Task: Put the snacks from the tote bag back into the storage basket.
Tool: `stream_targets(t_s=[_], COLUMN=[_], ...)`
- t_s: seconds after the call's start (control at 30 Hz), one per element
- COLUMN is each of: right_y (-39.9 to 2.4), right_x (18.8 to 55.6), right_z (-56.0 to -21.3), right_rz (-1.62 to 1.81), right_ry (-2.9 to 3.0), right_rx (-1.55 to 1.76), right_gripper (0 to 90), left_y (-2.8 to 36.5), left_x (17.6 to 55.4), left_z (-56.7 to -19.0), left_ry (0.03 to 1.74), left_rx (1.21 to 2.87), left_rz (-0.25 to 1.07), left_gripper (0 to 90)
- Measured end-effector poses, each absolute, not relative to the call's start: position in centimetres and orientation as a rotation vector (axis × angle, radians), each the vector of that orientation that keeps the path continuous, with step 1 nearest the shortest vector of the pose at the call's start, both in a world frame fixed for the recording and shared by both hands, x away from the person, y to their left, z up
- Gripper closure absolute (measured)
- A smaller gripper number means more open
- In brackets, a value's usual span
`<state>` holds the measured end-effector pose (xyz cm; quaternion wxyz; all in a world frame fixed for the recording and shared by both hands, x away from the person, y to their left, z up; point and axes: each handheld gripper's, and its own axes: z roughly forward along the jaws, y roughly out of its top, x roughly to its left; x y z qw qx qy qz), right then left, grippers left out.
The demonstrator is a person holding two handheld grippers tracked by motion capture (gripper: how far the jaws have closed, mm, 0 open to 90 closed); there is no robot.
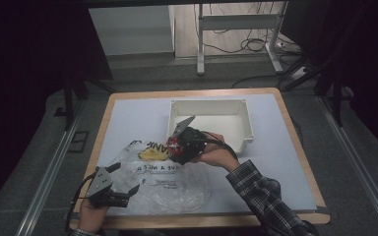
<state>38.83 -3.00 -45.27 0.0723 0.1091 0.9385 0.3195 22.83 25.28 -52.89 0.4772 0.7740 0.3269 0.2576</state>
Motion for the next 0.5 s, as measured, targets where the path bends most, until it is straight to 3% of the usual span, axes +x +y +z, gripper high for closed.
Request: stream_targets(t_s=[0.5], right_y=[-4.3], right_x=[40.4], right_z=[-45.3], right_rz=[0.953], right_ry=[2.798], right_rx=[0.353], right_gripper=[25.6], left_y=[25.3], left_x=[22.8], left_z=[-52.9], left_ry=[0.798], left_rx=[1.892], left_rz=[0.629], left_gripper=[1.0])
